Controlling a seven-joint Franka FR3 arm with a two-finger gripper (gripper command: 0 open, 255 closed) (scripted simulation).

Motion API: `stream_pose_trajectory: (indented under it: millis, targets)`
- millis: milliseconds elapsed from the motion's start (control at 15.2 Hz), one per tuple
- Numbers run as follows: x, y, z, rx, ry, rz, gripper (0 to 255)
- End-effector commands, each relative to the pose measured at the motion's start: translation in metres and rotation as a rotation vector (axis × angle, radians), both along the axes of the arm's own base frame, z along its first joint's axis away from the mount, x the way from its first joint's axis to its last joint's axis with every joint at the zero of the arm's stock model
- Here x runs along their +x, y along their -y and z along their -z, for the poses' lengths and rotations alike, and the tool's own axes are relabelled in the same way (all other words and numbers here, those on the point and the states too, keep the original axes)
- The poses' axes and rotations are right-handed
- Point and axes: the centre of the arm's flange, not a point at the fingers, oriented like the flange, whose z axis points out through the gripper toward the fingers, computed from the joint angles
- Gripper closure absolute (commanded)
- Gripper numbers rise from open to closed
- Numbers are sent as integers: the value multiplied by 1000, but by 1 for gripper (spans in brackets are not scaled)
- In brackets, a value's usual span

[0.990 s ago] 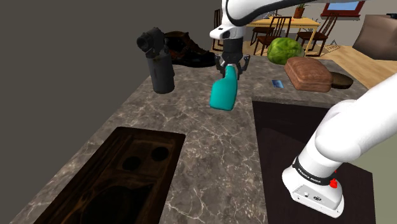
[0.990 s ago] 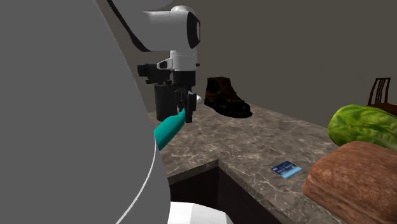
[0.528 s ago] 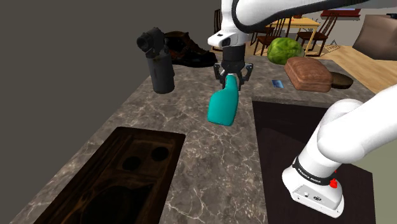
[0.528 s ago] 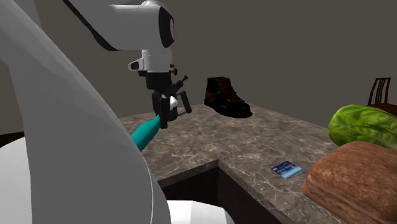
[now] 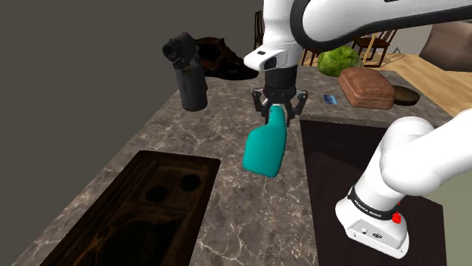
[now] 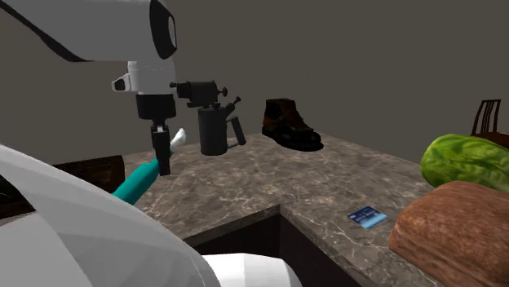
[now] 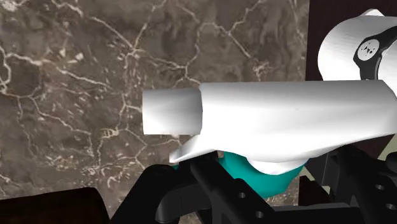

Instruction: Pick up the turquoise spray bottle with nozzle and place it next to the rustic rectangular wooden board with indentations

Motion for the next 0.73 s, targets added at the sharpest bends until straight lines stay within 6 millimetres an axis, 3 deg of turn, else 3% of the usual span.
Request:
stream_pose_trajectory:
  millis: [0,660]
  targets:
    - [-15,-25,2,0,-1,2,255]
    - [-83,-138,2,0,-1,2,255]
